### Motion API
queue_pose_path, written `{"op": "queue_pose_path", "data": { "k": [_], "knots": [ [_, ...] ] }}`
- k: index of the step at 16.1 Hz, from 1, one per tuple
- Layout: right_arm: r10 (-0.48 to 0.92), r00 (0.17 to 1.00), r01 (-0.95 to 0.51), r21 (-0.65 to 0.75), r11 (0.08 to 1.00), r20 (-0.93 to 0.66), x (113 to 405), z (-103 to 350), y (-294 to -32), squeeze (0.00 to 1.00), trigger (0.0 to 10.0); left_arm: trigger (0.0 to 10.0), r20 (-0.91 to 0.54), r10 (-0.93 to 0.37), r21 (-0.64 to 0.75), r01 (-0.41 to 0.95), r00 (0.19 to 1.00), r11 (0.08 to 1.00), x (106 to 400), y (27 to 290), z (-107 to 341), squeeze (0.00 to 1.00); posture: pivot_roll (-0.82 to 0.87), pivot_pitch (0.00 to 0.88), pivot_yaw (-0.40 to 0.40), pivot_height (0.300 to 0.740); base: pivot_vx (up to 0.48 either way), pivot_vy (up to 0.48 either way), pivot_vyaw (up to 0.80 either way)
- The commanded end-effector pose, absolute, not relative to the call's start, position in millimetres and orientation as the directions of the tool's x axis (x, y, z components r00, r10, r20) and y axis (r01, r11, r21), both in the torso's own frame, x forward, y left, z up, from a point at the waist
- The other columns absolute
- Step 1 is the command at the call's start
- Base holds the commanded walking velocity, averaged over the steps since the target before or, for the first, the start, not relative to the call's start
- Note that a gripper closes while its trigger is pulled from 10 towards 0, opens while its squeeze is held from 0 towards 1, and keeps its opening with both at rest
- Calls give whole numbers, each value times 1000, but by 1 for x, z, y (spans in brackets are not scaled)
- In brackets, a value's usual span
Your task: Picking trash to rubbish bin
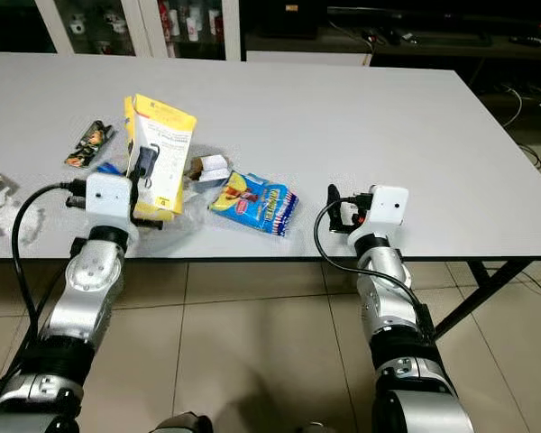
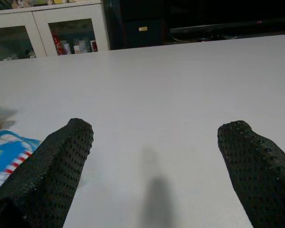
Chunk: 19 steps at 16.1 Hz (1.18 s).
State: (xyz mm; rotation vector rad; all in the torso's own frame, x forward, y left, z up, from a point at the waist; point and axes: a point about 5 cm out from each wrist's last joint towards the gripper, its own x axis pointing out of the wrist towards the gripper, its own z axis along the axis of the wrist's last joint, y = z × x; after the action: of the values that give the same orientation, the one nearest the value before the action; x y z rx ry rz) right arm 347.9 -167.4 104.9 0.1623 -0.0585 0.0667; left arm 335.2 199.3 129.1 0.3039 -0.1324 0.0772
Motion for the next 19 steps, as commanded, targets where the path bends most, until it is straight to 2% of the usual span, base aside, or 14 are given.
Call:
{"op": "queue_pose_path", "data": {
  "k": [1, 6, 9, 14, 19],
  "knots": [
    [70, 996, -80, 177, 981, 60, 348, 105, -166, 0, 10000, 10000, 153, 49, 306, -95, 987, 947, 334, 201, 133, 0, 17, 69, -46, 740, 0, 0, 0],
    [125, 984, -156, 271, 950, 128, 357, 126, -148, 0, 10000, 10000, 176, 32, 302, -85, 984, 949, 339, 192, 140, 0, 11, 77, -49, 740, 0, 0, 0],
    [163, 972, -204, 269, 941, 168, 358, 137, -137, 0, 10000, 10000, 178, 26, 300, -79, 984, 951, 339, 188, 140, 0, 10, 81, -52, 740, 0, 0, 0],
    [301, 952, -302, 280, 911, 45, 358, 119, -107, 0, 10000, 10000, 183, 21, 296, -76, 983, 952, 341, 185, 143, 0, 20, 88, -58, 740, 0, 0, 0],
    [362, 932, -352, 296, 888, 23, 358, 116, -90, 0, 10000, 10000, 194, 15, 296, -73, 981, 952, 340, 182, 145, 0, 33, 92, -69, 740, 0, 0, 0]
  ]
}}
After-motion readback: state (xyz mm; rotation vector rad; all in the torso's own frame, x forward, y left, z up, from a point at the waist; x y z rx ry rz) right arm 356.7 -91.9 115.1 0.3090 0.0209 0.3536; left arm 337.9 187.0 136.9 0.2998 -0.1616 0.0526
